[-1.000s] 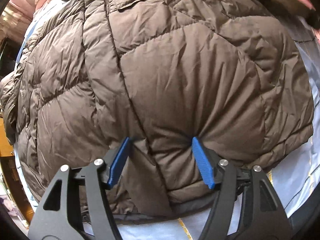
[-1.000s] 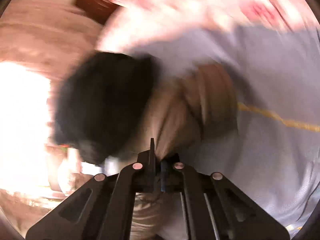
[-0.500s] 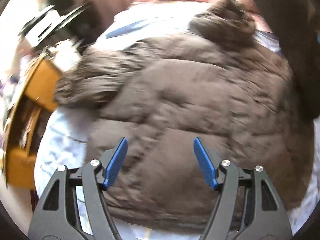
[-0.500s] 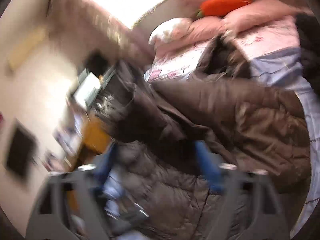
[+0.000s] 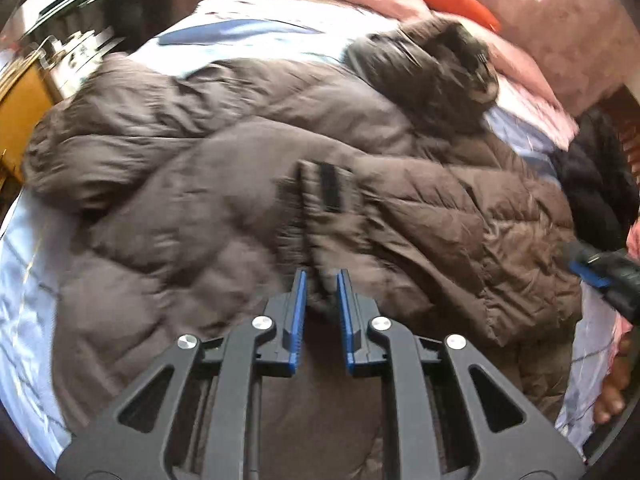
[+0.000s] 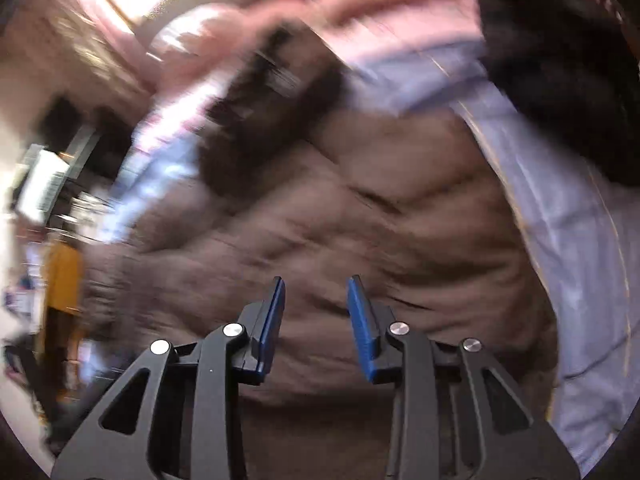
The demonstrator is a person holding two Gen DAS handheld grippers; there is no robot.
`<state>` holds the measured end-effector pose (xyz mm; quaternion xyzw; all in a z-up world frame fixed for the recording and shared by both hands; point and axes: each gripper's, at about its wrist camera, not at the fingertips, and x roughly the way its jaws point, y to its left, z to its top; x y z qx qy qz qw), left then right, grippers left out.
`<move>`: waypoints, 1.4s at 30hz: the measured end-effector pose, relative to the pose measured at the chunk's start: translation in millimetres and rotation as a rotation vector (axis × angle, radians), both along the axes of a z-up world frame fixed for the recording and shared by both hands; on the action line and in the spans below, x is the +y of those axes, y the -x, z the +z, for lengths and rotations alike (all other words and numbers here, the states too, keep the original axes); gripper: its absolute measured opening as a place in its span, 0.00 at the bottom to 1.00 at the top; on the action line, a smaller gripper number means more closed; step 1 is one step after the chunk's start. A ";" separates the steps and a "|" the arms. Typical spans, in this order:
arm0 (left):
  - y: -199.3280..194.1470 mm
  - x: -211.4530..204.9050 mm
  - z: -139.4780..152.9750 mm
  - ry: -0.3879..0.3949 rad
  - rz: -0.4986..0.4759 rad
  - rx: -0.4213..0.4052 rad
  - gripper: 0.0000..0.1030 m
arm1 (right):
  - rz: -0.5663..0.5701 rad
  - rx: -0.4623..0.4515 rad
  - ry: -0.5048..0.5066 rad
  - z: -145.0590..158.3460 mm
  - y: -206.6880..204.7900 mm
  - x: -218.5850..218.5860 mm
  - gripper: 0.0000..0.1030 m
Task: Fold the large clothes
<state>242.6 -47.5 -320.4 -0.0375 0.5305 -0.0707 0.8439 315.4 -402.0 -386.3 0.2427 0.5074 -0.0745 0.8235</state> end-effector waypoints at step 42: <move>116.6 198.7 -3.2 0.039 -0.053 0.368 0.13 | -0.101 0.213 -0.338 -19.5 263.9 -4.7 0.16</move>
